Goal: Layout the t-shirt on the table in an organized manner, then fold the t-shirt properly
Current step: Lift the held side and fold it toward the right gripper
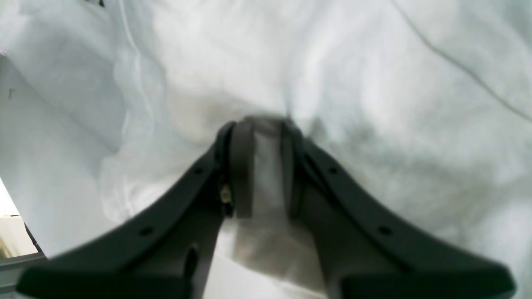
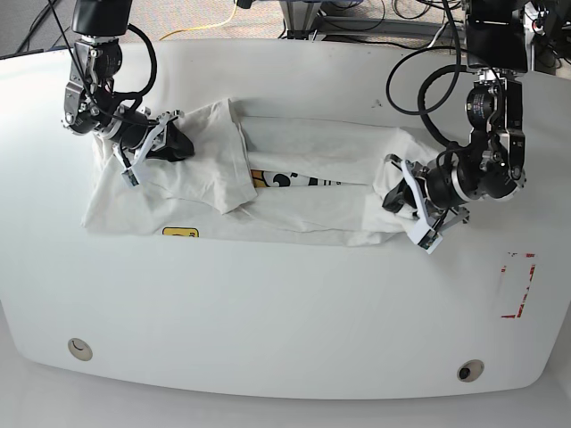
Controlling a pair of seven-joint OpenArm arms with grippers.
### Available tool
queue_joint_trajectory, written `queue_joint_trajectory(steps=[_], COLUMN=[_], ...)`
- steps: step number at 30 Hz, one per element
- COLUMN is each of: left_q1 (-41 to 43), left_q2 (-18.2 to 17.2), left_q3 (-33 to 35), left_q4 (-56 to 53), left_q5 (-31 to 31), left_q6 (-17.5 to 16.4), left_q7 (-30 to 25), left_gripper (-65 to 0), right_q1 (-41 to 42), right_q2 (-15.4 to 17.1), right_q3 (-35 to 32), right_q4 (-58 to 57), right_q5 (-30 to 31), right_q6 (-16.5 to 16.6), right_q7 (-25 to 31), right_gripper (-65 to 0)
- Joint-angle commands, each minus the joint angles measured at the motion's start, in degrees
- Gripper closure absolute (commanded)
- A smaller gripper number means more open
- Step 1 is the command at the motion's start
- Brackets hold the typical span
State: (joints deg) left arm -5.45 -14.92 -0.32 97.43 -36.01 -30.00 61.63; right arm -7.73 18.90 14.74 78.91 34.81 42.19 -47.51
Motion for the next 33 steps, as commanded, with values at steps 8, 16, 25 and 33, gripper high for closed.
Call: queue_joint_trajectory(steps=[8, 16, 25, 33], left_q1=[-5.5, -7.5, -9.3, -9.6], left_q2=[6.3, 12.5, 17.1, 17.2], left_q3=[8.0, 8.6, 9.0, 12.1], left_q4=[-7.3, -12.5, -16.7, -16.2], left_q5=[3.9, 8.3, 12.0, 12.3], left_q6=[4.9, 4.9, 4.9, 4.9], left_q7=[-1.7, -1.8, -1.8, -1.8], left_gripper=[-0.4, -0.6, -4.7, -32.5], right_q1=[-1.4, -1.2, -0.8, -0.8], right_q2=[0.5, 0.5, 0.5, 0.5], right_q3=[-0.4, -0.4, -0.4, -0.5], right_q4=[-1.2, -1.1, -1.1, -1.1], right_q5=[-7.2, -7.2, -7.2, -7.2], right_q6=[-2.2, -2.2, -2.2, -2.2], right_q7=[-7.1, -7.1, -7.0, -7.0], right_gripper=[-13.0, -13.0, -13.0, -13.0])
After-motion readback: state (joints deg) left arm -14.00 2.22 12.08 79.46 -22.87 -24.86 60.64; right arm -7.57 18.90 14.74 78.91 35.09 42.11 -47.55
